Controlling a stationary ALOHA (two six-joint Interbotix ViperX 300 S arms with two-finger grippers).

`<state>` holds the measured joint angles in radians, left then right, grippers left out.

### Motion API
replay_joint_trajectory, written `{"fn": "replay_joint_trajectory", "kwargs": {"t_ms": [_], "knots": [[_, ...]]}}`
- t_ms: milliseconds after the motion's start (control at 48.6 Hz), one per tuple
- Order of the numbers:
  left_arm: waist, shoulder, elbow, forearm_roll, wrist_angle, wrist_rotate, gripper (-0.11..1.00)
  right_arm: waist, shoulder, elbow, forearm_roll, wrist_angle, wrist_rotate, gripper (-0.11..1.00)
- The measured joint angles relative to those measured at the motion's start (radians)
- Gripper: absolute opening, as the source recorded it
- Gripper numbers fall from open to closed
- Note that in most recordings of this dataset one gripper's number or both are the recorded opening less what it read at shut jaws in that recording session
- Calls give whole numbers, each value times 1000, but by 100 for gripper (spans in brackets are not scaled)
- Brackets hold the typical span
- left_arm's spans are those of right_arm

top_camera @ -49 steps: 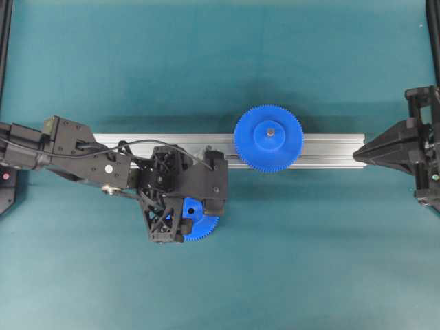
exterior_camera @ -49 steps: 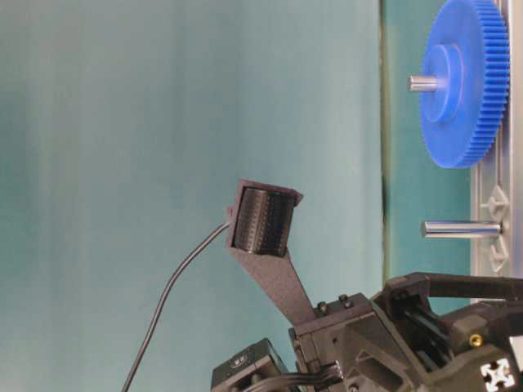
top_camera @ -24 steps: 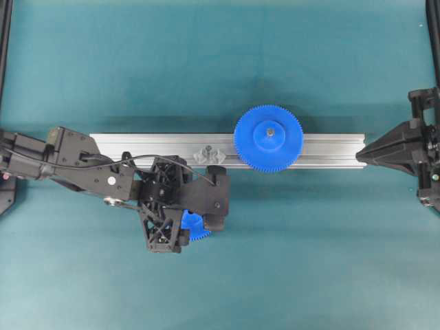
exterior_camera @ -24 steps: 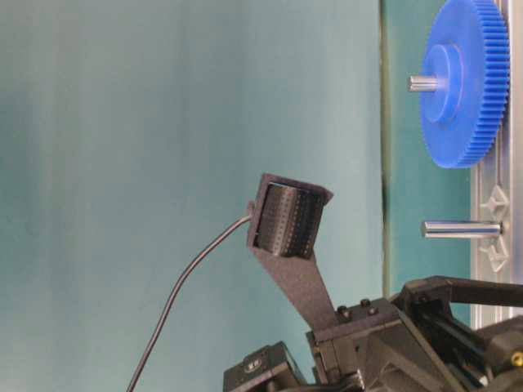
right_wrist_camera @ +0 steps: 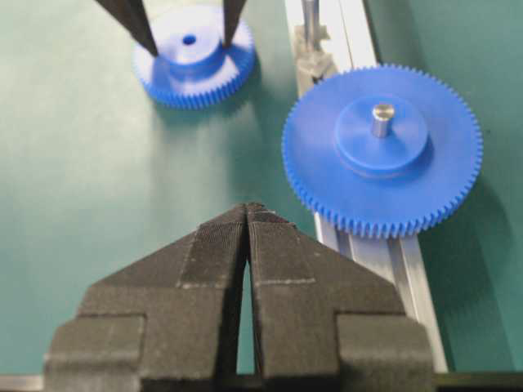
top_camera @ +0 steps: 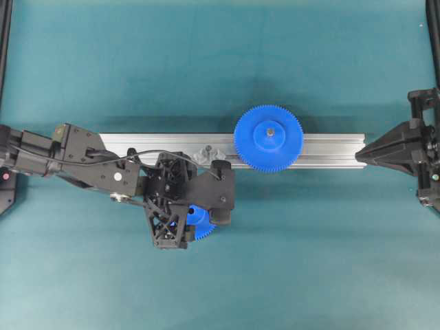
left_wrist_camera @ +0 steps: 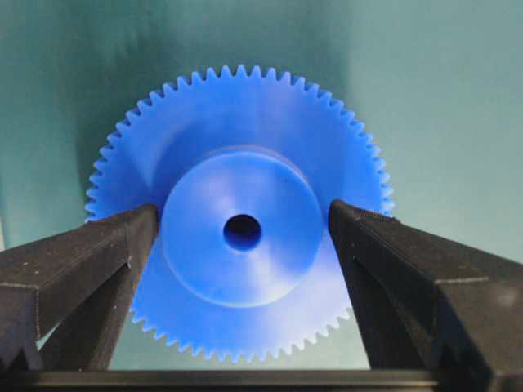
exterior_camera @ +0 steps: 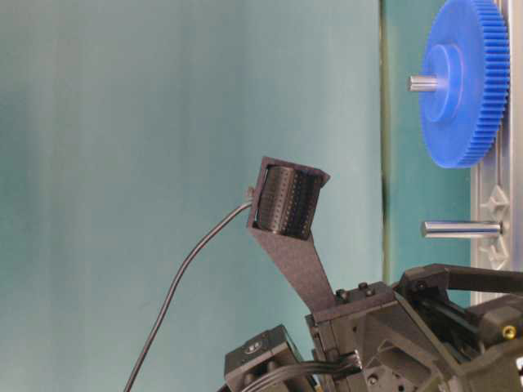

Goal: Find the location of the shaft and insert the small gear.
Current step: 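Lift the small gear and carry it toward the empty shaft on the rail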

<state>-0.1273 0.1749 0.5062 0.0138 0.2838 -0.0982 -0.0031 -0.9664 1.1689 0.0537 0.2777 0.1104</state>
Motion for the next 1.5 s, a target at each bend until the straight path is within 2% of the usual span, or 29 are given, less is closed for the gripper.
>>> {"fn": "replay_joint_trajectory", "kwargs": {"t_ms": [308, 514, 761, 1090, 1316, 1501], "knots": [[0, 5, -15, 0, 63, -6, 88, 0, 0, 0, 2, 0, 0, 6], [-2, 5, -26, 0, 64, 2, 65, 0, 0, 0, 0, 0, 0, 6], [2, -9, -26, 0, 66, 9, 65, 0, -2, 0, 0, 0, 0, 6], [5, -123, -69, 0, 115, 18, 65, 0, -8, 2, 0, 0, 0, 6], [58, -201, -118, 3, 229, 77, 65, 0, -29, 9, 2, -6, 0, 6], [124, -229, -130, 3, 250, 158, 65, 0, -40, 11, 0, -18, 2, 6]]}}
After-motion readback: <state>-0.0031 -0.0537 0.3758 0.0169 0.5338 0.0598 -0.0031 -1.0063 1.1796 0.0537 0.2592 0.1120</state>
